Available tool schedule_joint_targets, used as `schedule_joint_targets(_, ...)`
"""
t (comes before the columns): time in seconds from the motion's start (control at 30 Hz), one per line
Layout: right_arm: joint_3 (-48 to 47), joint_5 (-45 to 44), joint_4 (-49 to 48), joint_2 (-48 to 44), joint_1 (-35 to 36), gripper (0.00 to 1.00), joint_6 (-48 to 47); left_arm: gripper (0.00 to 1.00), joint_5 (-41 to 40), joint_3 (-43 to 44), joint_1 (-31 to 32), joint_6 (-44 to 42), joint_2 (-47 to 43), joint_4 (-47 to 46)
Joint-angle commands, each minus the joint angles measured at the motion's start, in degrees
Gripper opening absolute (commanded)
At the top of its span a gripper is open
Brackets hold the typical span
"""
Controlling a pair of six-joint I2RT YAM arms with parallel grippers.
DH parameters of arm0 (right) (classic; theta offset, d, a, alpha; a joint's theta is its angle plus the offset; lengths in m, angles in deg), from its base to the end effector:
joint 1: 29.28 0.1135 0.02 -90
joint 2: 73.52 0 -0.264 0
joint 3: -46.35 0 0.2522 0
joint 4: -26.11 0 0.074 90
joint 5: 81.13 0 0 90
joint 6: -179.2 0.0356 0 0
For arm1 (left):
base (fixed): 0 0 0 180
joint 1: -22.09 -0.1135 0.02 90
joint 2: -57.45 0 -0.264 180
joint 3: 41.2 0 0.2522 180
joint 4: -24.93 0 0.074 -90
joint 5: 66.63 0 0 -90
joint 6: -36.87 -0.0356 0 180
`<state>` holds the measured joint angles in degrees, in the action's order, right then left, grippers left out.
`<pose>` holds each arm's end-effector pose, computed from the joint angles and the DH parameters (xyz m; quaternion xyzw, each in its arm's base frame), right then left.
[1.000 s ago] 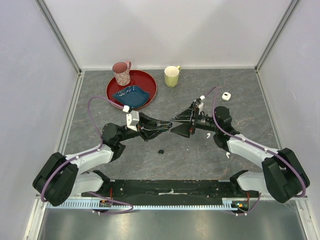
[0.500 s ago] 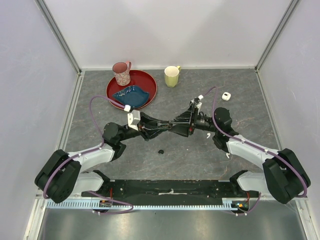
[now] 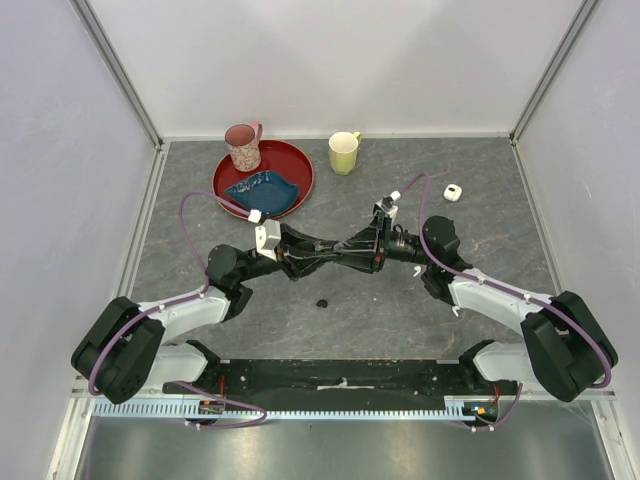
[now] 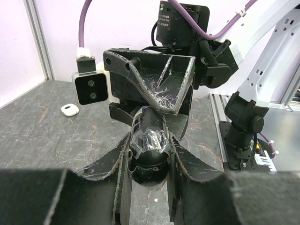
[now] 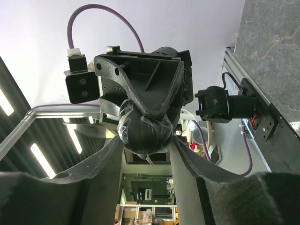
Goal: Insert the wireless bluetooth earbuds into the charging case
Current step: Open the charging case.
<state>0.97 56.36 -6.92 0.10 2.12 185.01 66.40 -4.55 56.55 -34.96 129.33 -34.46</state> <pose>0.2129 0.1607 0.2556 0.0795 0.6823 0.7247 0.0553 0.1802 -0.1531 0.2599 0.3764 0.4569 -0.5249 0.6117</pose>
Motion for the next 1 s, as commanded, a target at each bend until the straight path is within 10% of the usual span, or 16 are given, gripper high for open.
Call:
schedule_joint_targets(0.0, -2.13, -0.99, -3.58, 0.90, 0.51, 0.52, 0.34, 0.02, 0.22, 1.19, -0.18, 1.16, 0.55, -3.67)
schedule_joint_targets(0.57, -0.73, -2.66, -12.71, 3.10, 0.51, 0.52, 5.96, 0.02, 1.18, 1.45, -0.18, 2.39, 1.42, -4.99)
schedule_joint_targets(0.77, -0.64, -2.49, -14.74, 3.72, 0.51, 0.31, 7.11, 0.04, 1.10, 1.36, -0.18, 2.65, 1.51, -5.43)
schedule_joint_targets(0.97, -0.11, -2.83, -17.11, 4.16, 0.51, 0.14, 8.51, 0.30, -2.32, 0.22, -0.18, 4.15, 2.21, -10.15)
